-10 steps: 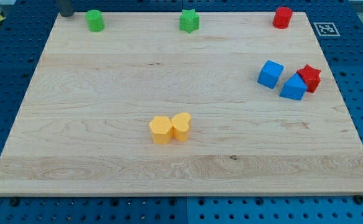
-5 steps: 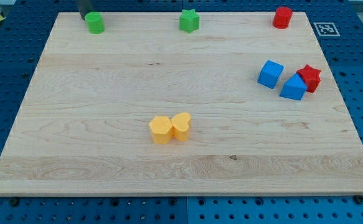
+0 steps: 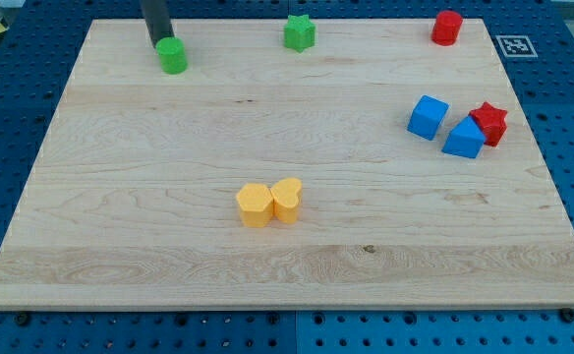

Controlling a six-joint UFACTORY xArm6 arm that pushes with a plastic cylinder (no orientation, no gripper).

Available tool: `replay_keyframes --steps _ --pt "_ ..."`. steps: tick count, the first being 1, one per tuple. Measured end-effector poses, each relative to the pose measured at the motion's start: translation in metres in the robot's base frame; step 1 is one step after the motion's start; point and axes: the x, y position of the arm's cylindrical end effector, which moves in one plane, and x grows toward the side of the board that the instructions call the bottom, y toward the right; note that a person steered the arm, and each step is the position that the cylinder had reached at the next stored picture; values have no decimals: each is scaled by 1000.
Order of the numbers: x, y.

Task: Move the green circle closer to the yellow hexagon

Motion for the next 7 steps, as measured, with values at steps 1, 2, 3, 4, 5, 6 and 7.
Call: replay_keyframes --steps 1,2,3,4,5,6,7 --pt "22 0" --pt "46 5" --pt "68 23" --pt "84 48" --pt "85 71" --pt "98 90" --pt "118 103"
